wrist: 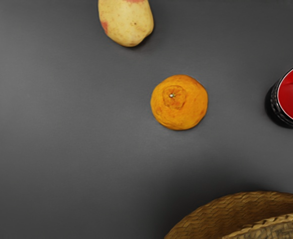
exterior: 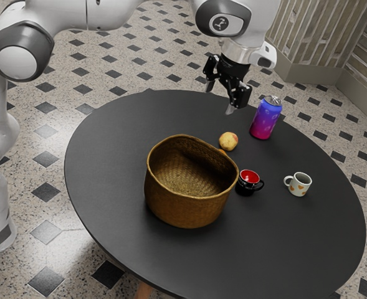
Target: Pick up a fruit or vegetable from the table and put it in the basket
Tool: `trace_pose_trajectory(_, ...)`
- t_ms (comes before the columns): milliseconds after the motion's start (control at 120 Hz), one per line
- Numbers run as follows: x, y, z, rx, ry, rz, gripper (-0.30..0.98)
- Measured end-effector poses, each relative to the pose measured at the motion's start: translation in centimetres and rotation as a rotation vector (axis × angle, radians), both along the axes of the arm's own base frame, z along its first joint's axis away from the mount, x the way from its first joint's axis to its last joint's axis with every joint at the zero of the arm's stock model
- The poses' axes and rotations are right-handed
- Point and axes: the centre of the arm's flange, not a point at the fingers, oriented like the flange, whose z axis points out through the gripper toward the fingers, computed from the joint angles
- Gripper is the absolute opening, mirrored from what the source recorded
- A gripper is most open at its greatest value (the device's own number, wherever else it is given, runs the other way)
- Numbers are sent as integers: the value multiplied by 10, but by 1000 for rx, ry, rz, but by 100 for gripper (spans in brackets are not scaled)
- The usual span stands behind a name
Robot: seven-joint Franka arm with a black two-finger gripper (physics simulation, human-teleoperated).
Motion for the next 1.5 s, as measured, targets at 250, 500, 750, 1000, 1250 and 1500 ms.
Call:
trace_pose_trajectory(250, 3, 3, -2, 34, 11, -123, 69)
trace_pose_trajectory(500, 109, 7, -47, -51, -28, -52, 68)
trace_pose_trajectory(750, 147, 86, -114, -136, -3, 222, 69)
trace_pose_trajectory(1000, 166, 103, -130, -159, -76, 356, 69)
trace_pose_trajectory(1250, 171, 152, -156, -187, -91, 498, 69)
trace_pose_trajectory(1500, 164, 153, -192, -174, -16, 559, 69)
